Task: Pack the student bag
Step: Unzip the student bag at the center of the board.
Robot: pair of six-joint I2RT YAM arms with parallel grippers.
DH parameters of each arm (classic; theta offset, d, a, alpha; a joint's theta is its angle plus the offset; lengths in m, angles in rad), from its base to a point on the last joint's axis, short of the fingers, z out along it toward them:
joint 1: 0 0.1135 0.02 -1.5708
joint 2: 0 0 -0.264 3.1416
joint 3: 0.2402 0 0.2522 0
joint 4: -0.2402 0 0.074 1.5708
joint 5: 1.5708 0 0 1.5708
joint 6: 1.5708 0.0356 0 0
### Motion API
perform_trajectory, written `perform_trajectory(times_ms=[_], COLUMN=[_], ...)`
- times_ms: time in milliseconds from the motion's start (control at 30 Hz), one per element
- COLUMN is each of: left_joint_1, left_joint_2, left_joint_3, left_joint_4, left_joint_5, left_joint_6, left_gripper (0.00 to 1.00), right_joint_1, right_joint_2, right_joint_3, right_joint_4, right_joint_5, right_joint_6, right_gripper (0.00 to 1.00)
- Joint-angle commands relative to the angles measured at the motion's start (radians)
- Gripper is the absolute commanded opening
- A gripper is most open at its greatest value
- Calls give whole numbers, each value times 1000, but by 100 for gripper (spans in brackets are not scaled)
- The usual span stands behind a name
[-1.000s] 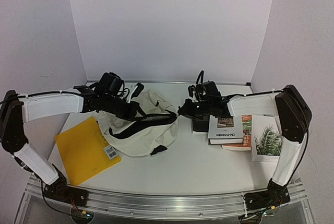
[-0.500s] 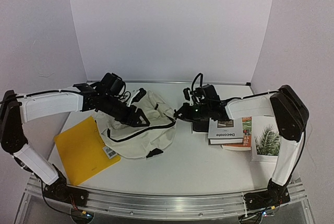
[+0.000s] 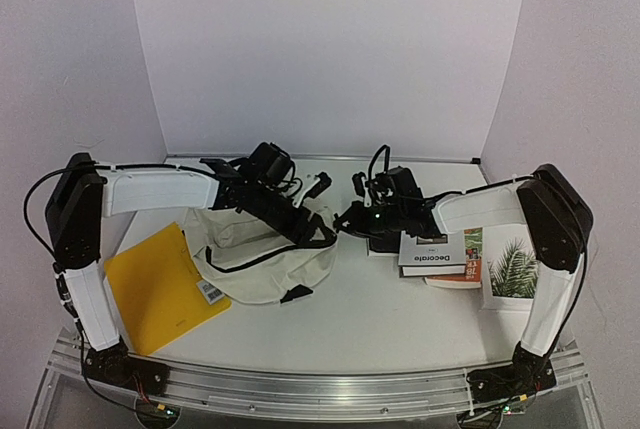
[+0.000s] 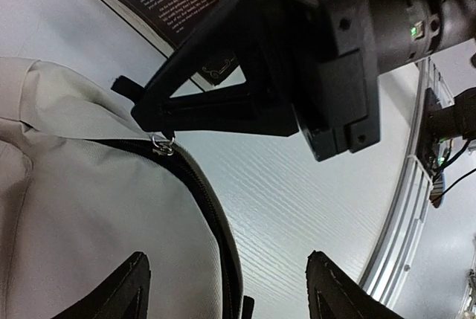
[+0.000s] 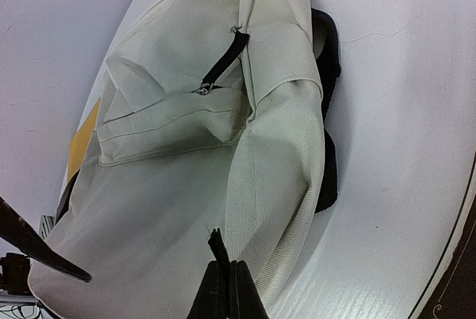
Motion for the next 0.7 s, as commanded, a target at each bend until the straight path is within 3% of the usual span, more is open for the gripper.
perform_trajectory(times_ms=[0, 100, 200, 400, 467, 667], left_joint_1=[-34, -48, -55, -77, -87, -133], left_joint_2=[28, 49, 54, 30, 12, -43], left_joint_3=[52, 59, 54, 17, 0, -41], left_joint_4=[-16, -27, -25, -14, -10, -7], left_joint_5=[-118, -165, -184, -181, -175, -156], left_joint_6=[55, 40, 20, -1, -5, -3], left_gripper=[72, 65, 41, 5, 1, 0], right_joint_1=[5, 6, 6, 5, 5, 4], right_joint_2=[-43, -42, -42, -40, -33, -3], right_joint_3=[21, 32, 38, 39, 44, 89], right_joint_4=[44, 43, 42, 42, 42, 42], right_joint_5=[29, 30, 33, 39, 42, 68], right_joint_6=[19, 25, 28, 34, 33, 22], right_gripper=[0, 0, 0, 0, 0, 0])
